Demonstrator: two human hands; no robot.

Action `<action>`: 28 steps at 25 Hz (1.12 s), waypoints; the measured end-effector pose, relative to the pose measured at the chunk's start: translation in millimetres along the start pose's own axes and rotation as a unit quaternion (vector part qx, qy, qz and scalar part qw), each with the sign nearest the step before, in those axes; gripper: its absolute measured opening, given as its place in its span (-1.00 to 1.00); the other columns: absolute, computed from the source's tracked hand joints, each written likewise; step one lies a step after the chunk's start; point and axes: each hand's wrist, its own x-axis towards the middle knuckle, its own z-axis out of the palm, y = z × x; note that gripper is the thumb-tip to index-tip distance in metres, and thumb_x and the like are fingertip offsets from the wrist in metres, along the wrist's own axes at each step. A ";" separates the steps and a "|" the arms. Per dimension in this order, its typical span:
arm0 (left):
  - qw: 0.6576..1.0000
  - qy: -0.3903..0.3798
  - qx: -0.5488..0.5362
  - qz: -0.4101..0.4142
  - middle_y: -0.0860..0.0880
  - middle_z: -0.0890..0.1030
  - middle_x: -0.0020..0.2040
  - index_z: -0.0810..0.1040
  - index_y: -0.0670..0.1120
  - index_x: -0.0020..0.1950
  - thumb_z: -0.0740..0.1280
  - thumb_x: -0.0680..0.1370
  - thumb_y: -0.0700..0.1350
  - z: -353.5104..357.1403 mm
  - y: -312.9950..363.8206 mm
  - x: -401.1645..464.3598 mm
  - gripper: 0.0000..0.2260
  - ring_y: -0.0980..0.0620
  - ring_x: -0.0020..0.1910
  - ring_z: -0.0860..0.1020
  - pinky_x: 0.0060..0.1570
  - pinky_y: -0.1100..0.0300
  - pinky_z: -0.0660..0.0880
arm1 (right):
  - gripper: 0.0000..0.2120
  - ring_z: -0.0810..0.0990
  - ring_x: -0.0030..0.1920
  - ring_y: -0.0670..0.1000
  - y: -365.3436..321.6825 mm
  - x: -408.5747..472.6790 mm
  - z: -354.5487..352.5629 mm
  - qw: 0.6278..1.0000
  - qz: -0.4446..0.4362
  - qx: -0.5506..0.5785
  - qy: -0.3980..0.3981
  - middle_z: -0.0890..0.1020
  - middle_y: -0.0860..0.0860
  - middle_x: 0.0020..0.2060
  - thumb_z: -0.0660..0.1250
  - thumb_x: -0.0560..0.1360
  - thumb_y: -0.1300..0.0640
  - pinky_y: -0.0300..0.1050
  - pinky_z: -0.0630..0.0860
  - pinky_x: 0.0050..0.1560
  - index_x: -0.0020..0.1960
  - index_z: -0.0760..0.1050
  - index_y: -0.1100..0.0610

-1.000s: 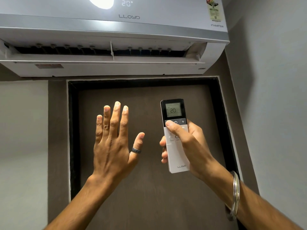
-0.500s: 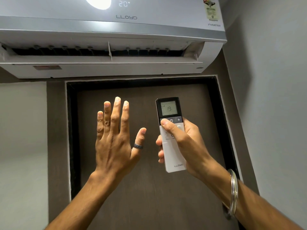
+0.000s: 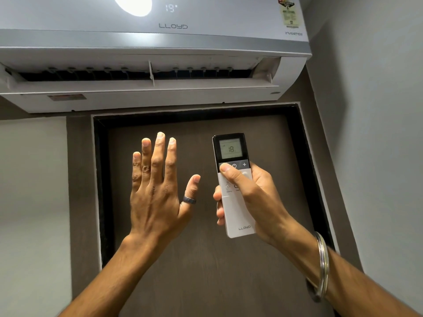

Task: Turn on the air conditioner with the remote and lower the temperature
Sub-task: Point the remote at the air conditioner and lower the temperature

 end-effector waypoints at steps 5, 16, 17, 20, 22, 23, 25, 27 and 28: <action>1.000 0.008 0.004 0.011 -0.17 0.02 0.71 0.09 -0.16 0.68 0.08 0.64 0.25 -0.1 -0.1 4.4 -0.28 -0.17 0.69 -0.09 0.67 -0.04 -0.21 | -0.86 0.72 -0.42 0.08 -2.6 -0.5 3.0 1.000 -0.003 0.000 -0.012 0.73 0.07 -0.30 0.34 0.68 -0.02 -0.03 0.70 -0.40 0.07 0.50 0.05; 0.999 0.017 0.015 0.023 -0.18 0.02 0.70 0.11 -0.16 0.68 0.07 0.65 0.25 -5.0 -3.2 8.0 -0.29 -0.19 0.69 -0.07 0.67 -0.07 -0.18 | -0.83 0.70 -0.44 0.11 -9.1 2.3 1.7 1.000 -0.009 0.014 -0.006 0.71 0.12 -0.30 0.34 0.69 0.00 -0.02 0.69 -0.38 0.06 0.49 0.11; 0.999 0.019 0.016 0.024 -0.18 0.03 0.70 0.11 -0.16 0.68 0.07 0.65 0.25 -4.9 -3.0 8.3 -0.29 -0.19 0.69 -0.07 0.67 -0.06 -0.19 | -0.83 0.70 -0.44 0.10 -9.8 2.4 2.0 1.000 -0.010 0.011 -0.005 0.71 0.12 -0.30 0.34 0.69 0.00 -0.02 0.70 -0.38 0.06 0.48 0.10; 0.999 0.022 0.018 0.027 -0.19 0.03 0.70 0.11 -0.17 0.68 0.04 0.66 0.27 -4.4 -3.1 9.5 -0.28 -0.20 0.69 -0.07 0.67 -0.03 -0.21 | -0.87 0.71 -0.44 0.09 -10.7 1.5 0.6 1.000 -0.017 -0.013 0.003 0.72 0.09 -0.31 0.34 0.68 0.00 -0.03 0.69 -0.39 0.05 0.49 0.05; 0.999 0.021 0.020 0.026 -0.20 0.04 0.70 0.11 -0.17 0.68 0.04 0.66 0.27 -3.7 -3.1 9.6 -0.28 -0.20 0.69 -0.06 0.67 -0.04 -0.20 | -0.88 0.71 -0.44 0.09 -10.4 0.3 -0.2 0.999 -0.022 -0.025 0.006 0.72 0.08 -0.32 0.35 0.68 0.00 -0.03 0.69 -0.40 0.04 0.49 0.03; 0.999 0.020 0.020 0.026 -0.20 0.04 0.70 0.11 -0.17 0.68 0.04 0.65 0.27 -3.4 -2.9 9.2 -0.28 -0.20 0.69 -0.06 0.67 -0.05 -0.20 | -0.88 0.71 -0.44 0.10 -10.0 -0.2 -0.7 0.999 -0.020 -0.026 0.006 0.72 0.08 -0.31 0.35 0.68 0.00 -0.02 0.70 -0.38 0.04 0.49 0.02; 0.999 0.019 0.021 0.026 -0.19 0.04 0.70 0.12 -0.17 0.68 0.05 0.65 0.27 -2.9 -2.6 9.0 -0.28 -0.19 0.69 -0.07 0.67 -0.05 -0.19 | -0.88 0.71 -0.43 0.11 -9.6 -0.3 -1.7 1.000 -0.010 -0.024 0.003 0.73 0.09 -0.29 0.35 0.68 -0.01 0.00 0.70 -0.36 0.06 0.49 0.02; 0.999 0.019 0.022 0.028 -0.19 0.04 0.70 0.12 -0.17 0.68 0.05 0.65 0.27 -2.6 -2.4 9.5 -0.28 -0.19 0.69 -0.06 0.67 -0.06 -0.18 | -0.88 0.70 -0.42 0.11 -9.2 -0.2 -2.6 1.000 -0.001 -0.017 -0.003 0.72 0.11 -0.27 0.34 0.68 -0.02 0.00 0.70 -0.34 0.07 0.49 0.02; 0.999 0.020 0.022 0.029 -0.19 0.03 0.70 0.11 -0.17 0.68 0.06 0.65 0.26 -2.6 -2.3 10.0 -0.28 -0.19 0.69 -0.07 0.67 -0.07 -0.17 | -0.87 0.70 -0.42 0.12 -9.0 -0.5 -3.0 1.000 0.001 -0.017 -0.004 0.72 0.11 -0.27 0.34 0.68 -0.03 0.00 0.70 -0.34 0.07 0.48 0.03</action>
